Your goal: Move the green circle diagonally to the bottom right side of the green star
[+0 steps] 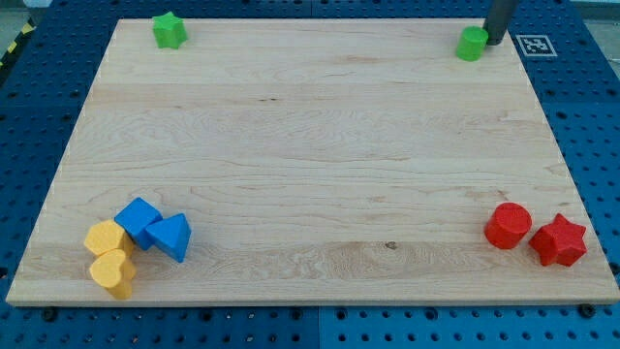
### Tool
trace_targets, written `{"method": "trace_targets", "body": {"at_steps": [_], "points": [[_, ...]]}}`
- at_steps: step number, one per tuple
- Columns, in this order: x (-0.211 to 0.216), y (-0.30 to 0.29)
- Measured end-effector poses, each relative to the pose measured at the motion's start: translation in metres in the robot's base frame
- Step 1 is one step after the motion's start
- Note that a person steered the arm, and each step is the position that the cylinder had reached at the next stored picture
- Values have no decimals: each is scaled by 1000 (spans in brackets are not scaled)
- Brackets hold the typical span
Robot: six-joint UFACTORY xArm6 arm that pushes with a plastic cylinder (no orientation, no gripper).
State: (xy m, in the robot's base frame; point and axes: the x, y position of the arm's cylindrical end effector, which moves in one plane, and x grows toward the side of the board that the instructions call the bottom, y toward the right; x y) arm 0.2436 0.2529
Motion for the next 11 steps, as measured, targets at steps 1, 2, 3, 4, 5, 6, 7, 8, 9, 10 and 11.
{"method": "trace_targets", "body": {"at_steps": [1, 2, 3, 4, 5, 6, 7, 8, 9, 10, 11], "points": [[12, -32], [19, -52], [22, -52], [26, -45], [38, -45], [41, -45], [41, -66], [48, -106], [64, -152], [69, -200], [69, -256]]}}
